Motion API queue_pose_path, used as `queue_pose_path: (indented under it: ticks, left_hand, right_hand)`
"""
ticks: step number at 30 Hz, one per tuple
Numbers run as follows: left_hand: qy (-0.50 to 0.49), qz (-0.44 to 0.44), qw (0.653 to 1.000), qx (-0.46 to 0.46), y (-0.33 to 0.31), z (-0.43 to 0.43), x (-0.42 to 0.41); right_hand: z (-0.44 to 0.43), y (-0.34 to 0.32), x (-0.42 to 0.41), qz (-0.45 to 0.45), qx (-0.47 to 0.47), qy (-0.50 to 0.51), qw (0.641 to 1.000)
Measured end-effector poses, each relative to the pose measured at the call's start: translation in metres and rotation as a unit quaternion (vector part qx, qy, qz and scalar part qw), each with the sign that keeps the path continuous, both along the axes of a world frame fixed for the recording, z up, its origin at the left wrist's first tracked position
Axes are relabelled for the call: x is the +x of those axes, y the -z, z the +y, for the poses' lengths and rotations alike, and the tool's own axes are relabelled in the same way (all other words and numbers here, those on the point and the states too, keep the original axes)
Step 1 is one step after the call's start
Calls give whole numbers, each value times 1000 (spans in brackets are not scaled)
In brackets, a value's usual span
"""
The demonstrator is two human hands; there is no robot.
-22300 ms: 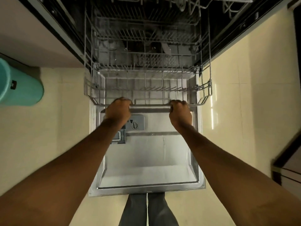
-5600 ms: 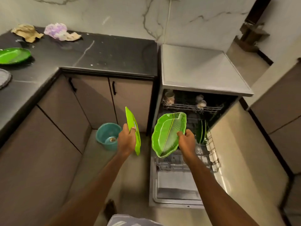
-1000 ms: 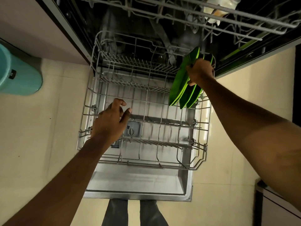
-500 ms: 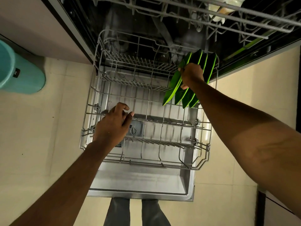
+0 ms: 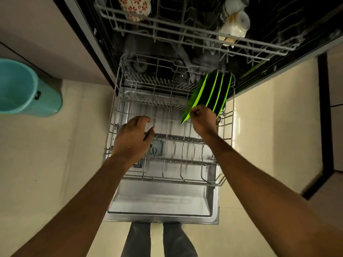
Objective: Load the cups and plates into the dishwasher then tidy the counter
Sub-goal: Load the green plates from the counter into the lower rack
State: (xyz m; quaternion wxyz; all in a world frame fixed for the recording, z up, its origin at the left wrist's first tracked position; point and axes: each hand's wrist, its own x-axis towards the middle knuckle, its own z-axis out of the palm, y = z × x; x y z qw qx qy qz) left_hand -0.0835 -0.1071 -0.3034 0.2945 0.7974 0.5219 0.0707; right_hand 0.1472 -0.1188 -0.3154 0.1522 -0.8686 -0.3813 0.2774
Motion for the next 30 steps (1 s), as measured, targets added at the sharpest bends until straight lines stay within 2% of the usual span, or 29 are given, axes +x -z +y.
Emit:
queue_pose_path:
  ticks: [4,6,10,15,25,30]
  left_hand:
    - [20,8,1000,-6,-43,-2,-8]
    - [29,10,999,21,-76,-8,-22]
    - [36,13,999,19,-115,-22,-46]
    - [16,26,999,32,-166,-41,-92]
    - [-89,-7,994,64,-259,-112,-197]
    - [-131,9,986,106,-307,-149,-263]
  right_hand:
    - [-30,-44,-36,27,37,14,999]
    - [-44,-73,-58,53,68,50,995]
    - [-66,-115,-94,117,128,116,978]
    - [-90,-177,-147,113,192,114,968]
    - [-146,-273,-240,161,238,42,957]
    - [-166,-315,-293,137,253,-19,957]
